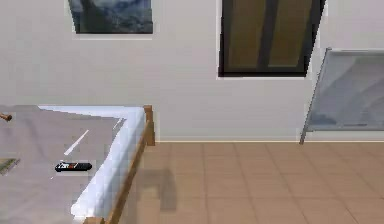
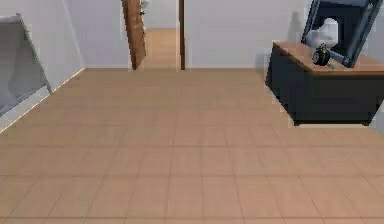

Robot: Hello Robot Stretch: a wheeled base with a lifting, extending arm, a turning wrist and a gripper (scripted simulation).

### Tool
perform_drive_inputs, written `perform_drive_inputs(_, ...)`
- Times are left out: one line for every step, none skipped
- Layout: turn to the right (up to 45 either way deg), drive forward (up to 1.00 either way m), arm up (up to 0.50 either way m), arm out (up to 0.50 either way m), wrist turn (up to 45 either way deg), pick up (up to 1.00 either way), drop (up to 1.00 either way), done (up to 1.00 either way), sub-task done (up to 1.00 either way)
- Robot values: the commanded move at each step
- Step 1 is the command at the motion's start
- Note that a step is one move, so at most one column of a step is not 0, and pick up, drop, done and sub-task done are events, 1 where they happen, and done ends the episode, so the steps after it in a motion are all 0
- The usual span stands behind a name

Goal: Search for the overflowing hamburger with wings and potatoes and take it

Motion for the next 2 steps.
perform_drive_inputs(-45.0, 0.00, 0.00, 0.00, 0.0, 0.00, 0.00, 0.00, 0.00)
perform_drive_inputs(-45.0, 0.00, 0.00, 0.00, 0.0, 0.00, 0.00, 0.00, 0.00)
